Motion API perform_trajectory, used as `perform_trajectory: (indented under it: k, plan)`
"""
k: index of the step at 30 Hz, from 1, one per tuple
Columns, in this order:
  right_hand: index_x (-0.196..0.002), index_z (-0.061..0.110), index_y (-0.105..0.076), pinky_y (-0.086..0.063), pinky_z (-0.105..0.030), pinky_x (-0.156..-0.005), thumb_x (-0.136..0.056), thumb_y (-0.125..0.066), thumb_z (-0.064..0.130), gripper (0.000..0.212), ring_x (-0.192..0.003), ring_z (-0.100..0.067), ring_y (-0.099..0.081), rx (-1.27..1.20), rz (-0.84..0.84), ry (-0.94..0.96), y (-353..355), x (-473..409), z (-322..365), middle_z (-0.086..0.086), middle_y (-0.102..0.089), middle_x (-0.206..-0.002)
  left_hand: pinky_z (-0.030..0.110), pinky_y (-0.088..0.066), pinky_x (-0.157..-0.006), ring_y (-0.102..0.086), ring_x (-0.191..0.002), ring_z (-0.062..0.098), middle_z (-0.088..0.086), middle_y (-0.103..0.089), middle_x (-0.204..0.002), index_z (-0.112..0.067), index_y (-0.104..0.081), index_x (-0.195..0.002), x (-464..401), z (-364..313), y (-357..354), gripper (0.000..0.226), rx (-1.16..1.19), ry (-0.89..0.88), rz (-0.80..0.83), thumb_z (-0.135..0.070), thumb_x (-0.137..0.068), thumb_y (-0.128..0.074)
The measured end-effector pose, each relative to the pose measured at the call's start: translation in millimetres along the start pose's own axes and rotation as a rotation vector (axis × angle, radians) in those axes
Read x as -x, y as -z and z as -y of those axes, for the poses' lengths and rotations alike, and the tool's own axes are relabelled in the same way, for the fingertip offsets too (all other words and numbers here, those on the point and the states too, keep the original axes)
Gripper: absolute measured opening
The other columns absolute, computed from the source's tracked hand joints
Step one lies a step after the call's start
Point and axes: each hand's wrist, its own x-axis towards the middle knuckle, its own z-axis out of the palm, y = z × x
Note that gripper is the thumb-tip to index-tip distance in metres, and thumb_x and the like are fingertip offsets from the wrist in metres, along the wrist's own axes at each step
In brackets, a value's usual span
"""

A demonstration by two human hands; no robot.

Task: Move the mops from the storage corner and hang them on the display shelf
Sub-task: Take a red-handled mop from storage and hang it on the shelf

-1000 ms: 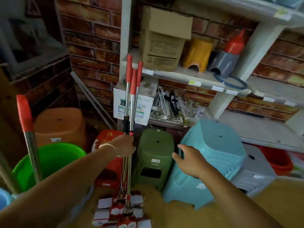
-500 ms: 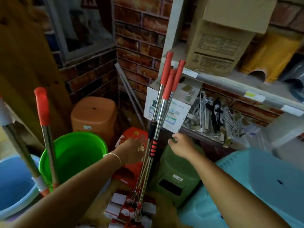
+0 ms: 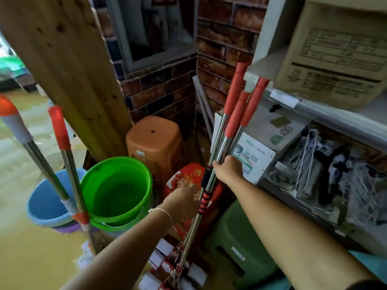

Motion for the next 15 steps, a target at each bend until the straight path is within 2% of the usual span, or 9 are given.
perform_trajectory:
  k: [5,8,10,15]
  plan:
    - [-0.091,0.011,-0.055,-0.041,-0.029,-0.06,-0.093,-0.065,0.038,0.029,-0.071,-0.025,-0.056,-0.057,-0.052,-0.033,-1.6,-12.9,-1.7,-0.004,-0.057,-0.084,0.034,-0.05,-0.09,-0.061,-0.111,0.029,0.01,-0.061,-0.127,-0.015,-0.047,-0.136,7.4,-2.1,-2.3,0.044,0.025,0.064,-0.006,-0.029,-0.094,-0.051]
    - [-0.096,0.007,-0.061,-0.045,-0.03,-0.06,-0.091,-0.067,0.033,0.027,-0.083,-0.031,-0.068,-0.078,-0.079,-0.042,-3.1,-17.0,-0.3,-0.009,-0.066,-0.092,0.039,-0.052,-0.09,-0.062,-0.108,0.03,0.01,-0.061,-0.123,-0.016,-0.047,-0.133,13.2,0.3,-4.3,0.044,0.014,0.057,0.003,-0.029,-0.091,-0.05]
    - [-0.099,0.007,-0.062,-0.046,-0.031,-0.061,-0.088,-0.068,0.03,0.026,-0.083,-0.032,-0.068,-0.091,-0.09,-0.04,-3.2,-16.9,1.8,-0.011,-0.068,-0.096,0.042,-0.055,-0.086,-0.063,-0.101,0.028,0.008,-0.061,-0.116,-0.018,-0.049,-0.126,14.6,4.1,-7.3,0.039,0.021,0.069,0.01,-0.031,-0.089,-0.049]
    - [-0.092,0.013,-0.059,-0.046,-0.029,-0.062,-0.081,-0.07,0.034,0.026,-0.069,-0.022,-0.059,-0.117,-0.083,-0.007,-2.9,1.5,0.4,0.001,-0.062,-0.08,0.037,-0.054,-0.085,-0.061,-0.104,0.024,0.005,-0.059,-0.117,-0.019,-0.051,-0.128,14.5,17.3,-10.0,0.038,0.022,0.059,0.048,-0.031,-0.091,-0.051]
